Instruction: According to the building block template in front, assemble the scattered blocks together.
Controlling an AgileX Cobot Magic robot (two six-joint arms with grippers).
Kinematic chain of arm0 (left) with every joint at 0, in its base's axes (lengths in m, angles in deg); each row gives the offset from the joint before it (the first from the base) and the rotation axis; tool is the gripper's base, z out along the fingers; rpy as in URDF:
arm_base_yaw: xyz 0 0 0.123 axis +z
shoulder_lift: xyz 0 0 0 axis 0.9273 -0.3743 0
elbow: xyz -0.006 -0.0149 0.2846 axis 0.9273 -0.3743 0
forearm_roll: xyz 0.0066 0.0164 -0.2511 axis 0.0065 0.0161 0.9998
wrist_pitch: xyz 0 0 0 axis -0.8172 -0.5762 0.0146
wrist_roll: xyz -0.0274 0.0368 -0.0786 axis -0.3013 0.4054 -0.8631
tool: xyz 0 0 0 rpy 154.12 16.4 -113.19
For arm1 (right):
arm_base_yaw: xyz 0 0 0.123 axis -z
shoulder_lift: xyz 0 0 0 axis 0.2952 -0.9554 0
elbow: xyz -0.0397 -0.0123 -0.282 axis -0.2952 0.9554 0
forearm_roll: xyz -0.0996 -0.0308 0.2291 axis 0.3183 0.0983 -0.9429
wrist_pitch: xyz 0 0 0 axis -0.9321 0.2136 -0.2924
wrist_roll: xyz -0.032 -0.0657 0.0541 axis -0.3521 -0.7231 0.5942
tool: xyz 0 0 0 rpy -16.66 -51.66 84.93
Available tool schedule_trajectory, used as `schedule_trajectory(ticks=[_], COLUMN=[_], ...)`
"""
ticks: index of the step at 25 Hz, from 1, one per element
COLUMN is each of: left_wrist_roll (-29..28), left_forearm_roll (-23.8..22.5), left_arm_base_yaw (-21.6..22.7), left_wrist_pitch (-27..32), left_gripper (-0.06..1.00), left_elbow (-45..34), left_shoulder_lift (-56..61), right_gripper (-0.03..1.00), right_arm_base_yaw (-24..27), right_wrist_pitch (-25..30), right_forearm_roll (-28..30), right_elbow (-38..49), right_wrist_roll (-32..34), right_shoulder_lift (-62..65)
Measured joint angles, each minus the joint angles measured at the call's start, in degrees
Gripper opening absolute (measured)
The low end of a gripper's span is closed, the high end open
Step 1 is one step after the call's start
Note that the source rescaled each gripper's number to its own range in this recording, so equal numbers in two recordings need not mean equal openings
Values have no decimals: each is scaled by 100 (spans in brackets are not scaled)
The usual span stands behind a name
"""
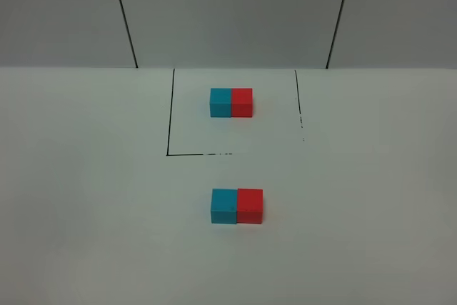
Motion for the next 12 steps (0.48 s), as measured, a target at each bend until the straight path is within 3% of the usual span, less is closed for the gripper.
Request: schedule_trajectory(ticks=[12], left_wrist_roll=[0], left_forearm_roll=[0], left_arm_base_yaw=[0], left_wrist_pitch=[0], left_gripper=[65], left_elbow=[0], left_shoulder_lift=[0], right_gripper=[100], right_arm_base_yaw=[0], right_wrist_pitch=[-135], right_forearm_roll=[-422], right_elbow=[777], right_wrist_roll=[-307], right_shoulder_lift=[1856])
